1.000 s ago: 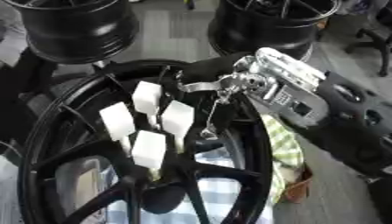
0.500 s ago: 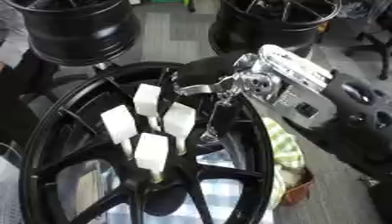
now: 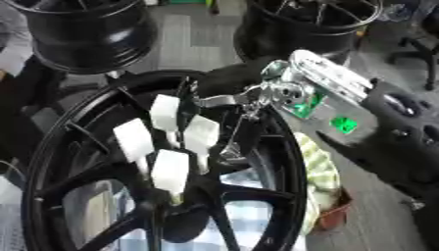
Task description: Pull the pin out of the wheel hub.
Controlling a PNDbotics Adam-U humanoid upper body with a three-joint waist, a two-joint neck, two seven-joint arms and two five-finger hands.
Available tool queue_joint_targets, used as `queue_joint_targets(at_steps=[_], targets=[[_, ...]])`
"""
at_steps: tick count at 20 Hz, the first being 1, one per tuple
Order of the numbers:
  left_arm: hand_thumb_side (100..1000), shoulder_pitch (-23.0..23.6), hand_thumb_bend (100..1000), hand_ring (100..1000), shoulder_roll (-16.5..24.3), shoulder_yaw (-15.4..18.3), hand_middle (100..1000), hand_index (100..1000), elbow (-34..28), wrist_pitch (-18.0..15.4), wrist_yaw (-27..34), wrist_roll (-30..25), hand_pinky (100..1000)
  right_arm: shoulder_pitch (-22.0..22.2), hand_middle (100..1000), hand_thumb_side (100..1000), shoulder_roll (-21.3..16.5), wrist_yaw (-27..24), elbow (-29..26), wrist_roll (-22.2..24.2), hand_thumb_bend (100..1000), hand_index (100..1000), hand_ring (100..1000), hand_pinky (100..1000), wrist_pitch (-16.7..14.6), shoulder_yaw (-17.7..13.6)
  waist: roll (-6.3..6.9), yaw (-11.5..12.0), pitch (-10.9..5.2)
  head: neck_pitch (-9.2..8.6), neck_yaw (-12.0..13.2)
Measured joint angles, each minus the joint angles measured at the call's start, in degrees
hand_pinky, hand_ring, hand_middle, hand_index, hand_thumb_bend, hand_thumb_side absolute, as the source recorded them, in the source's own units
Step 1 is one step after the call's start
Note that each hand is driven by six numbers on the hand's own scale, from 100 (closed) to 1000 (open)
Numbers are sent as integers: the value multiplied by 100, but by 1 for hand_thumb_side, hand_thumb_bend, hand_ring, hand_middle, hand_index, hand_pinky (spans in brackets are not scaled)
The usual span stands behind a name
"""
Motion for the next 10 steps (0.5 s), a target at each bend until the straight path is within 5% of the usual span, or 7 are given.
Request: queue_joint_targets(at_steps=[10], targets=[[746, 16, 341, 842, -45, -1, 727, 868, 0, -22, 6, -8, 750, 78, 717, 100, -2, 0, 33, 34, 253, 768, 783, 837, -73, 0, 3, 8, 21, -71, -10]])
